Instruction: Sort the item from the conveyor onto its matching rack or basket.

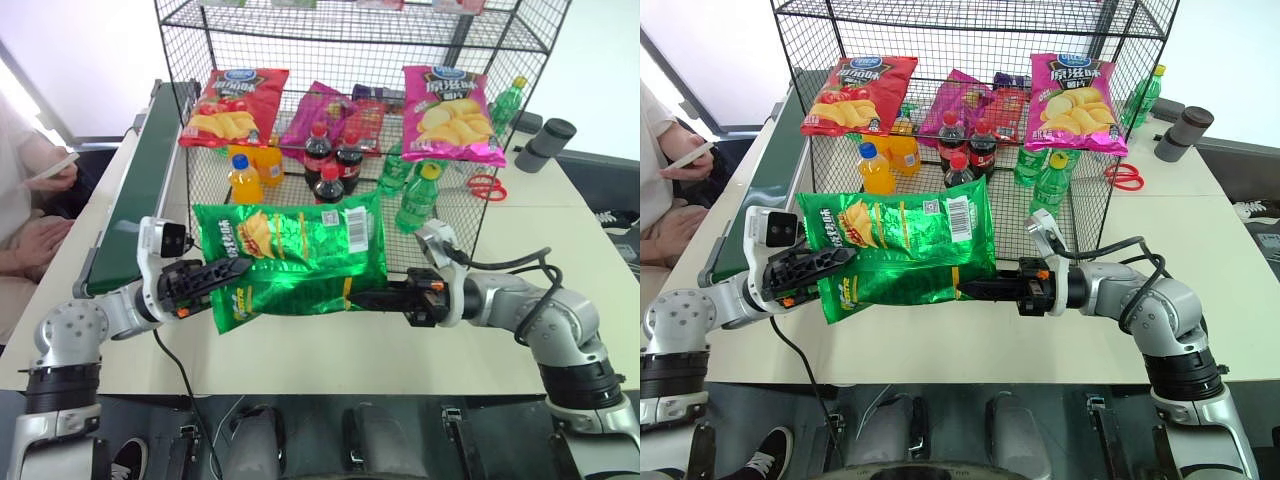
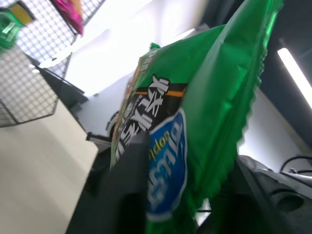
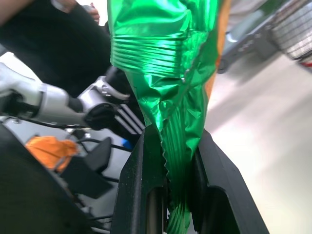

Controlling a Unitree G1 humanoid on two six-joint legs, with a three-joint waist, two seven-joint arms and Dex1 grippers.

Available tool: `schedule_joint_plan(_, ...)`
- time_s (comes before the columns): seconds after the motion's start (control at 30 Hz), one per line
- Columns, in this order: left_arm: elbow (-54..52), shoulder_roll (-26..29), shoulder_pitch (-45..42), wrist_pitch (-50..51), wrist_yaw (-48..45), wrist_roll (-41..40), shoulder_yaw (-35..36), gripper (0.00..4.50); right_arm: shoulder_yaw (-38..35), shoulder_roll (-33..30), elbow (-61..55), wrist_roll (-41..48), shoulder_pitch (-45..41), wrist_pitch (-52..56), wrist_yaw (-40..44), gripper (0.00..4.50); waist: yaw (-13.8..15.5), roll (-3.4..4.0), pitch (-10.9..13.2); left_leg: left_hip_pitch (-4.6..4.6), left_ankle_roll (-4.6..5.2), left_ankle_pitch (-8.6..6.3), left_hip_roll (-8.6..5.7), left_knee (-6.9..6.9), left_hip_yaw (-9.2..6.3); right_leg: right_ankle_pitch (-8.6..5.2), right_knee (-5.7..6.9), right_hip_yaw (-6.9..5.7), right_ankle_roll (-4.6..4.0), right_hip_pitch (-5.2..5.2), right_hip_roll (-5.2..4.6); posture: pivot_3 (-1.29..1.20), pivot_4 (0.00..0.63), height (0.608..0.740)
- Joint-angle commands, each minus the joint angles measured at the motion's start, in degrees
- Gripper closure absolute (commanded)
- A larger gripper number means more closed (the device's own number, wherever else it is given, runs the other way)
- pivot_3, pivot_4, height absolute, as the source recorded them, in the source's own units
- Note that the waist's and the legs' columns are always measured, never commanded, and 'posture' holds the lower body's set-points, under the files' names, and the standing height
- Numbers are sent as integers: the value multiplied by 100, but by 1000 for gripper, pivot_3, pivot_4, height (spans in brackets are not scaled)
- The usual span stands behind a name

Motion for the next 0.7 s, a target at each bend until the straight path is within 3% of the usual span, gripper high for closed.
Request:
schedule_joint_plan(0.03,-199,105,78,-237,8,106,295,895,17,-169,-217,-479,56,-573,140,4453,7,0,0,0,0,0,0,0,0,0,0,0,0,0,0,0,150,740)
schedule_joint_plan(0.1,-180,159,170,-374,-24,240,365,19,103,-310,-322,-868,83,-913,136,4453,3,0,0,0,0,0,-1,0,1,0,-1,0,0,1,-2,0,150,740)
schedule_joint_plan(0.3,-103,297,536,-965,-235,758,570,0,171,-786,-607,-1786,166,-1690,150,4453,-3,0,1,0,0,0,0,-2,3,-1,-1,0,-2,-4,-4,0,150,740)
schedule_joint_plan(0.43,-214,209,733,-1998,-334,1525,590,0,159,-1032,-721,-2608,131,-2538,4,4453,3,0,1,0,0,0,-1,-3,4,-4,-3,-1,-7,-4,-8,0,150,740)
schedule_joint_plan(0.7,-999,-377,956,-3391,273,2120,820,0,-564,-383,-1700,-3129,2,-3824,-1165,4453,6,-1,2,-3,0,-1,0,-5,6,0,-6,-1,-1,-3,-14,0,150,740)
